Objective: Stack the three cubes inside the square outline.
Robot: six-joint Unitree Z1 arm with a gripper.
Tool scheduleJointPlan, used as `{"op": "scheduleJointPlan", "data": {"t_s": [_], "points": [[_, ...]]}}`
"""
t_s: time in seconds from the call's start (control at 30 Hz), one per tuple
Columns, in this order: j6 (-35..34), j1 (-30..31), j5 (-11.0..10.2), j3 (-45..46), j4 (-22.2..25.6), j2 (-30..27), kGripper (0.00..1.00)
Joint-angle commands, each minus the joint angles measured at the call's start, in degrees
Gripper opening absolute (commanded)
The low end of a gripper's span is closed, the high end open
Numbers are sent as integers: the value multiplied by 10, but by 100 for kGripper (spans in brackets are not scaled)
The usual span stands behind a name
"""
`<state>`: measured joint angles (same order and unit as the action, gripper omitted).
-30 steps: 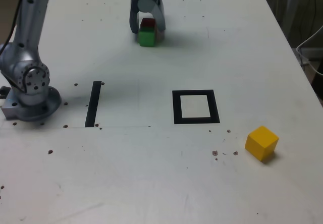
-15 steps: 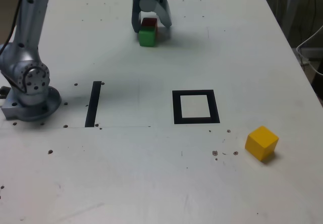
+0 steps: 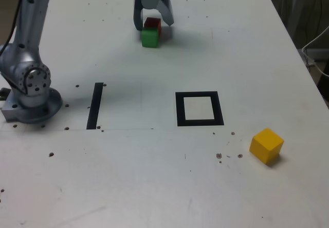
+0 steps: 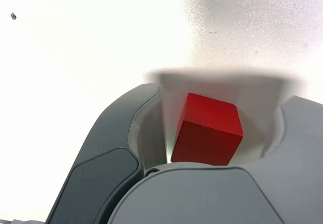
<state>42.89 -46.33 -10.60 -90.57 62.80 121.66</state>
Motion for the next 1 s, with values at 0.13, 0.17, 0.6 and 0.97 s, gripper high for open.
{"op": "scheduleJointPlan", "data": {"t_s": [0.13,0.17,0.6,0.97], "points": [[1,-1,-2,0,-5,4,50],[1,-1,-2,0,-7,4,47],[-3,-1,-2,4,-18,2,24],[-8,-1,-2,2,-11,-7,19]]}}
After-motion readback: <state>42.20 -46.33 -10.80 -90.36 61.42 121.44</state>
